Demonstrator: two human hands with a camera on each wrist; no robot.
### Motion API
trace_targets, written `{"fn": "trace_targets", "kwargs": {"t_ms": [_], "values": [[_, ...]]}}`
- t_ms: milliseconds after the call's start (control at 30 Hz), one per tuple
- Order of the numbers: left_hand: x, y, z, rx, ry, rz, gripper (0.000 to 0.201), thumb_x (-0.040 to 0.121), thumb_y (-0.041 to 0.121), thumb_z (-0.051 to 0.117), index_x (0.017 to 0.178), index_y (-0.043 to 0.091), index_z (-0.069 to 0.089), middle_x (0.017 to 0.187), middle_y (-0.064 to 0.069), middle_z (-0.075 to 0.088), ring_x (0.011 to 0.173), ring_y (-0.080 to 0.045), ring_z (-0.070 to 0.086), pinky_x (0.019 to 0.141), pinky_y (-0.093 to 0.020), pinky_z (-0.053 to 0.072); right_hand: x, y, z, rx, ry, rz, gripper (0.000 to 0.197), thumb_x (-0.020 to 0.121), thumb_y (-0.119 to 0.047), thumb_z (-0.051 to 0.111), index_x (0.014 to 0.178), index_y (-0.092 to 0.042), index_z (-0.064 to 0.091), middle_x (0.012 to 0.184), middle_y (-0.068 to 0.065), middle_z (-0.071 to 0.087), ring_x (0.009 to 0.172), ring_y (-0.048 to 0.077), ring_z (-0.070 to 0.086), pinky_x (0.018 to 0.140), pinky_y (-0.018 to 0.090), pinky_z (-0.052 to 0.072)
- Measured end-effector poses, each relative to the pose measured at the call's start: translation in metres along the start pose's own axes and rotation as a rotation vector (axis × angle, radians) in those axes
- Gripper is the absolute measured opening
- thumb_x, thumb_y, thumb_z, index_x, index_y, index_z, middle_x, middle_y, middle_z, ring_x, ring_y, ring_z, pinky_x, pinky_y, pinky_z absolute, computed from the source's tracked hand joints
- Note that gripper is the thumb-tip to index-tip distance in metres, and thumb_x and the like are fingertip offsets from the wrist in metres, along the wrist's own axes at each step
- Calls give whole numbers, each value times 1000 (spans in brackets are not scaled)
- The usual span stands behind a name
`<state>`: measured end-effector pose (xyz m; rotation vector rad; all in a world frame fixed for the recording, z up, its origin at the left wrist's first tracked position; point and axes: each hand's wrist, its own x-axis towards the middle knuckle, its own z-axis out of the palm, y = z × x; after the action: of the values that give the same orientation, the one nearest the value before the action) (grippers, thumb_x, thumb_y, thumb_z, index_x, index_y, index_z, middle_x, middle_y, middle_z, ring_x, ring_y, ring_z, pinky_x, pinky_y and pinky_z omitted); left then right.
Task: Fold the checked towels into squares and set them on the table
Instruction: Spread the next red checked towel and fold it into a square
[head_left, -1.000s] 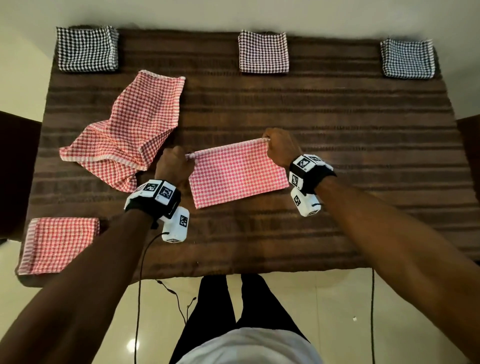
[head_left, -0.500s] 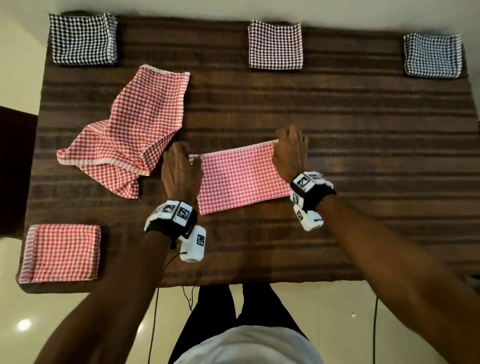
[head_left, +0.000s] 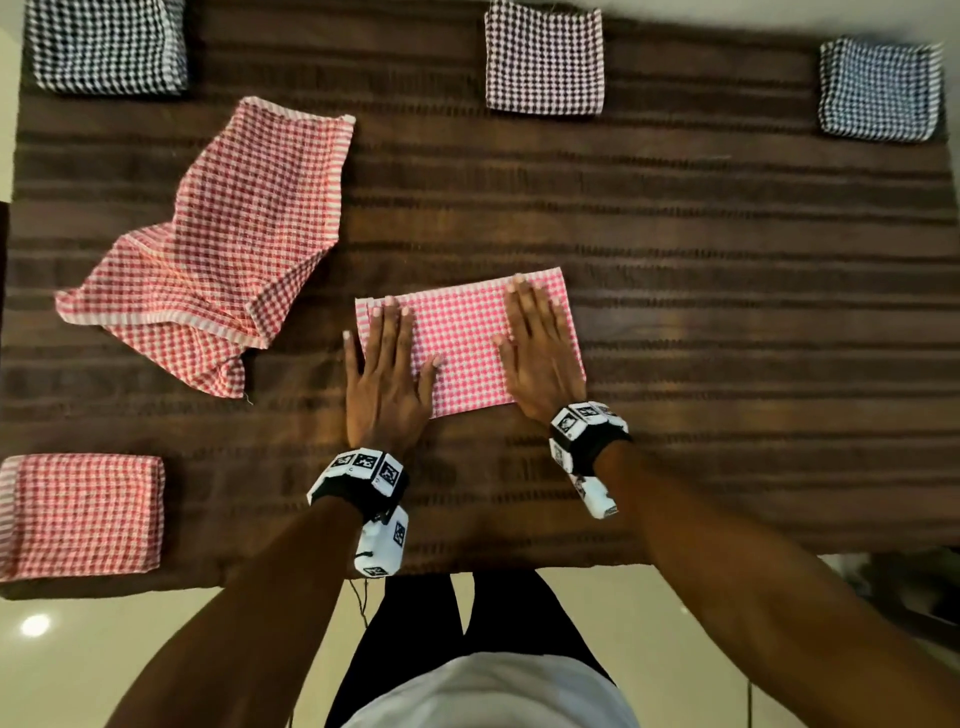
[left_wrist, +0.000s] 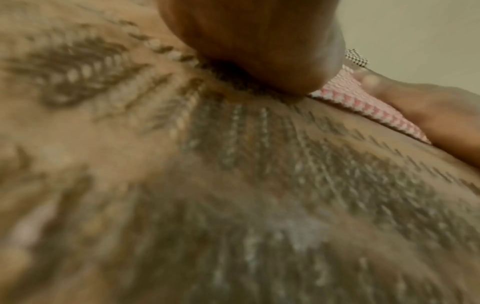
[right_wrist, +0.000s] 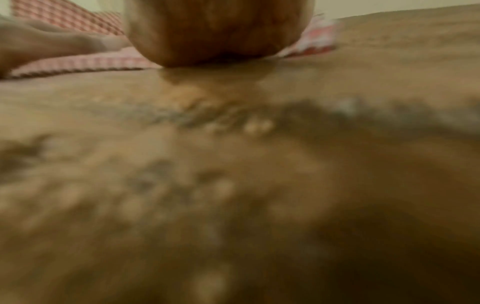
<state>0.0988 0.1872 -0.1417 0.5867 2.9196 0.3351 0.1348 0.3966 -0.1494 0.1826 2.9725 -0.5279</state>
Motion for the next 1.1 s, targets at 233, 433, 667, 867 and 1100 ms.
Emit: {"fn": "trace_targets", "kwargs": {"t_ms": [233,433,667,867,1100], "values": [[0,7,-11,72,-64,-8,65,100,49,24,153,12,15,162,-9,6,150,-22,2,120,-54,2,-15,38,-23,-87,62,292,59,102,-34,25,150,-3,9,159,16,9,148,28,7,120,47,13],[4,37,-12,109,-126,299,59,98,51,33,145,17,41,153,-5,37,147,-25,22,119,-54,5,-29,9,-38,-2,154,535,48,90,-43,52,123,-8,51,121,15,58,110,35,52,93,47,34],[7,44,-14,207,-129,342,57,94,53,48,137,15,52,146,-6,47,144,-31,28,116,-56,6,-9,17,-65,368,-66,716,31,78,-42,67,89,-13,66,101,11,70,100,35,62,87,39,47],[19,44,-36,-61,64,228,40,96,46,46,113,18,68,120,-5,68,120,-30,55,98,-46,38,-12,-38,-85,320,128,488,13,79,-25,64,85,-14,61,92,8,65,87,28,60,72,33,44],[53,3,-82,-454,-22,-13,44,102,24,33,135,-3,42,111,-31,62,92,-48,63,75,-53,52,-17,-135,-56,183,38,132,25,77,-18,65,99,-11,57,99,12,62,86,32,59,72,42,49]]}}
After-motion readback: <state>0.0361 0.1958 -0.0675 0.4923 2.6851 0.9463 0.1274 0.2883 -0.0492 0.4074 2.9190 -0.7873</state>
